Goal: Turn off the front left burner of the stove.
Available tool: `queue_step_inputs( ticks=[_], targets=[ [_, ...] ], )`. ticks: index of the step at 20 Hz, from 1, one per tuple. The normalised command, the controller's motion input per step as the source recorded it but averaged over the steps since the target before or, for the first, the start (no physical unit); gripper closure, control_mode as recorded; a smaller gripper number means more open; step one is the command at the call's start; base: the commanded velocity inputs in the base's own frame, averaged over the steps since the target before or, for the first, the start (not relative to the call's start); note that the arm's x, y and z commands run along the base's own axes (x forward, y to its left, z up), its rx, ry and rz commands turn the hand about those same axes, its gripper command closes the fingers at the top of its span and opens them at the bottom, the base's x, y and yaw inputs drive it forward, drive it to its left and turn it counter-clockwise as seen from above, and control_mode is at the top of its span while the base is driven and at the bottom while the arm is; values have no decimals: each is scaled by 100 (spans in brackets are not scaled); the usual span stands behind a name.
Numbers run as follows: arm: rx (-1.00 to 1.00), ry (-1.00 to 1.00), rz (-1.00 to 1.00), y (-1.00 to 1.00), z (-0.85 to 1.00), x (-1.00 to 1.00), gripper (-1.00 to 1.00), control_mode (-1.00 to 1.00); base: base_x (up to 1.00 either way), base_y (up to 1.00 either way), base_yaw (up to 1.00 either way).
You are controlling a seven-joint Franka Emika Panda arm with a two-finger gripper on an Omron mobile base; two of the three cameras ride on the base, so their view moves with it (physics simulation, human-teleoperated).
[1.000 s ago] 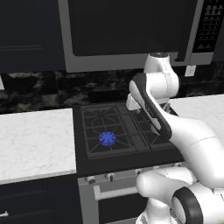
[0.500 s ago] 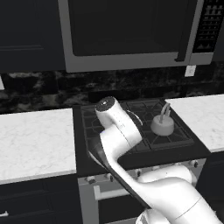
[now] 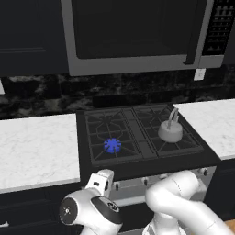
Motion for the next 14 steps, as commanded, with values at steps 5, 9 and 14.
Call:
queue_step_inputs(
  ticks=[5, 9, 14],
  targets=[
    [-13, -28, 5, 3, -36, 20, -100, -100, 0, 0, 0],
    [-20, 0, 1, 15, -39, 61, -100, -100, 0, 0, 0],
    [-23, -1, 4, 11, -40, 34, -100, -100, 0, 0, 0]
  ],
)
